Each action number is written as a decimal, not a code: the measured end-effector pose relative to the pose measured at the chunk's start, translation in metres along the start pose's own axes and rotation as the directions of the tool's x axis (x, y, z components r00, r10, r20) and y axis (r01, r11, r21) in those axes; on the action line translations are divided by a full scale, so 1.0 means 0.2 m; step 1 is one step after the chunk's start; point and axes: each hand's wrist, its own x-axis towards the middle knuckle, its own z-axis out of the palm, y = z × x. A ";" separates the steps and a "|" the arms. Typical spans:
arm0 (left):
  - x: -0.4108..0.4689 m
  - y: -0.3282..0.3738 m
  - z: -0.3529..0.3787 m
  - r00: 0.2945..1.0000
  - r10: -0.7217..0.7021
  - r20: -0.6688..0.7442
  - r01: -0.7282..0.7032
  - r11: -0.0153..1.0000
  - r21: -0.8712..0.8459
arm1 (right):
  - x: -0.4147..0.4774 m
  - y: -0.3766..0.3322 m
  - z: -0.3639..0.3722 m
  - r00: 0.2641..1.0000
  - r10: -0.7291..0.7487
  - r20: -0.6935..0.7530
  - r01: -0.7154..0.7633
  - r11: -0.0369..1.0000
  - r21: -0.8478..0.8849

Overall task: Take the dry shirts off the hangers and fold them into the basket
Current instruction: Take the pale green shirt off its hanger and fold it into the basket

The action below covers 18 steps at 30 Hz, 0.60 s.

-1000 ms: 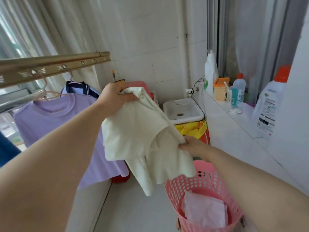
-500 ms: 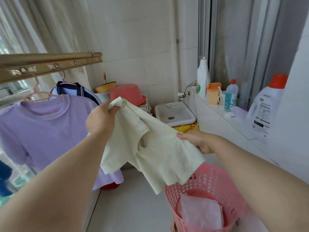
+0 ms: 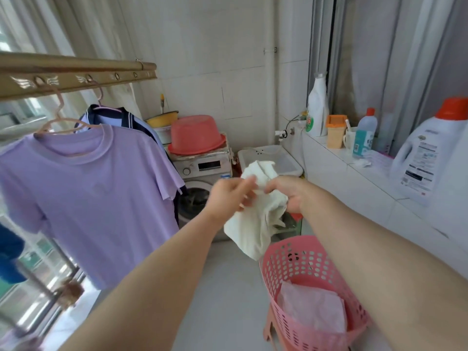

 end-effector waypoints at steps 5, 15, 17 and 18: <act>0.00 -0.16 -0.16 0.849 -0.514 -0.121 0.359 0.730 -0.581 | -0.11 -0.07 0.00 0.952 -0.228 0.203 0.160 0.939 0.306; -0.04 -0.40 -0.14 0.822 -0.437 0.365 0.511 0.285 -0.811 | -0.01 0.12 -0.10 0.991 -0.119 0.057 0.100 0.959 0.265; -0.02 -0.41 -0.11 0.818 -0.465 0.339 0.553 0.473 -0.686 | -0.01 0.17 -0.13 0.994 -0.084 0.075 0.063 0.966 0.252; -0.01 -0.43 -0.08 0.813 -0.517 0.269 0.558 0.557 -0.616 | 0.01 0.20 -0.15 0.996 -0.055 0.076 0.032 0.959 0.281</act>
